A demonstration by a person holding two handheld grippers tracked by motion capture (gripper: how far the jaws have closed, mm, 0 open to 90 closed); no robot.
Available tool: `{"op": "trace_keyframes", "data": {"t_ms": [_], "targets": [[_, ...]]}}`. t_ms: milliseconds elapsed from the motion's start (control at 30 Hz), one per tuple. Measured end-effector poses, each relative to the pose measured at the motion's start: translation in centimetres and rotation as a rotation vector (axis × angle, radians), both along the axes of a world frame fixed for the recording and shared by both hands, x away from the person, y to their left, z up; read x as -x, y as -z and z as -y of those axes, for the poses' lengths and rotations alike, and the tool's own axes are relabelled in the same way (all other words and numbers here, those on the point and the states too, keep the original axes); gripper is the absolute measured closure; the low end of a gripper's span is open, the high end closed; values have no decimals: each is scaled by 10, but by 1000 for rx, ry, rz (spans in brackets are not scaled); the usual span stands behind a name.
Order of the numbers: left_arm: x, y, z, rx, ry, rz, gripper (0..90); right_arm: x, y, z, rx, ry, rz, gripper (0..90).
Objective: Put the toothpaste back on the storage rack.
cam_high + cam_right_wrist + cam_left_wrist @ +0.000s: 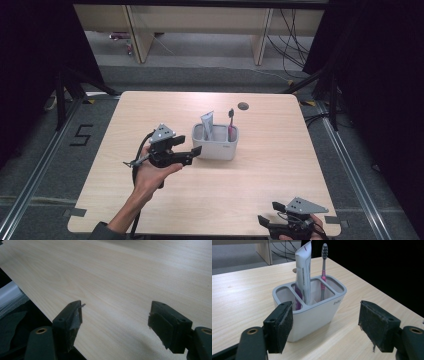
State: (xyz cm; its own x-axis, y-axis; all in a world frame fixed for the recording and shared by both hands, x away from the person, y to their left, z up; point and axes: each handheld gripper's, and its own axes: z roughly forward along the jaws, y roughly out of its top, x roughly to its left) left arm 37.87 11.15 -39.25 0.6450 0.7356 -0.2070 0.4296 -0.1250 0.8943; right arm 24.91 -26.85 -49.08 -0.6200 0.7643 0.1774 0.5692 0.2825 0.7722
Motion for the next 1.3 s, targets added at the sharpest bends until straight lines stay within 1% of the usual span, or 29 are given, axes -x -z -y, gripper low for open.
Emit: {"op": "trace_keyframes", "data": {"t_ms": [167, 200, 233, 300, 400, 467, 500, 533, 600, 633, 667, 700, 733, 767, 800, 833, 900, 933, 967, 1000, 1033, 1067, 1100, 1133, 1167, 1200, 1233, 1267, 1300], "targets": [[7, 2, -3, -4, 6, 1, 260, 0, 0, 1, 4, -2, -2, 271], [8, 2, -4, -9, 5, -2, 259, 0, 0, 0, -9, 1, -17, 271], [9, 3, -4, -5, 5, -2, 257, -1, 0, 1, 5, -4, 2, 271], [12, 5, -5, 0, 14, -1, 255, -1, 0, 1, 2, -1, -2, 271], [17, 8, -8, -4, 17, -2, 252, -1, 0, 1, 1, -2, -2, 271], [19, 10, -9, 5, 24, 2, 249, -1, 1, 1, -1, -2, -4, 271], [21, 11, -11, 1, 23, 3, 244, -1, 1, 1, -4, 1, -10, 271], [22, 12, -12, 0, 23, 2, 242, 1, 0, 0, -20, 9, -42, 271], [25, 14, -15, 2, 22, 2, 238, 0, 1, 2, -15, 1, -16, 271], [26, 15, -16, 4, 20, 2, 235, 0, 1, 2, -17, 1, -19, 271], [27, 17, -17, 11, 31, 6, 233, 1, 0, 1, -21, 4, -34, 271], [29, 18, -18, 5, 21, 1, 230, 0, 1, 2, -16, 1, -17, 271], [30, 19, -19, 3, 24, -2, 226, 0, 1, 2, -15, -1, -15, 271], [32, 20, -21, 1, 28, 0, 222, 0, 1, 2, -12, 0, -15, 271], [33, 21, -21, 3, 27, -4, 219, 1, 0, 1, -15, 2, -32, 271], [34, 22, -22, -2, 32, -1, 216, 0, 0, 1, -16, 0, -29, 271], [37, 24, -24, -3, 36, -3, 210, -1, 2, 2, -21, -1, -6, 271], [38, 25, -25, 4, 44, 0, 206, -5, 4, 2, -12, -18, 20, 271], [41, 25, -25, -4, 37, -5, 202, -2, 3, 2, -21, -4, -4, 271], [42, 26, -26, -2, 40, -2, 199, -2, 2, 4, -8, -4, 4, 271], [44, 27, -27, -3, 44, -2, 198, -2, 2, 4, -13, -6, -2, 271], [46, 29, -28, 9, 52, 1, 196, -2, 2, 4, -15, -7, -6, 271], [49, 29, -29, -2, 47, -1, 196, -2, 2, 4, -17, -6, -9, 271], [51, 30, -30, -1, 53, 4, 195, -2, 2, 4, -10, -2, -3, 271], [54, 32, -30, -4, 48, 2, 195, -2, 2, 4, -14, -9, -4, 271], [56, 33, -31, 2, 52, 1, 195, -1, 2, 4, -3, -2, 3, 271], [60, 35, -32, -5, 54, -3, 194, -2, 2, 3, 4, -4, 7, 271], [62, 36, -32, -1, 59, 0, 194, 0, 2, 1, -22, 2, -26, 271], [65, 37, -33, -8, 53, -5, 193, 1, 0, 1, -17, 6, -39, 271]]}}
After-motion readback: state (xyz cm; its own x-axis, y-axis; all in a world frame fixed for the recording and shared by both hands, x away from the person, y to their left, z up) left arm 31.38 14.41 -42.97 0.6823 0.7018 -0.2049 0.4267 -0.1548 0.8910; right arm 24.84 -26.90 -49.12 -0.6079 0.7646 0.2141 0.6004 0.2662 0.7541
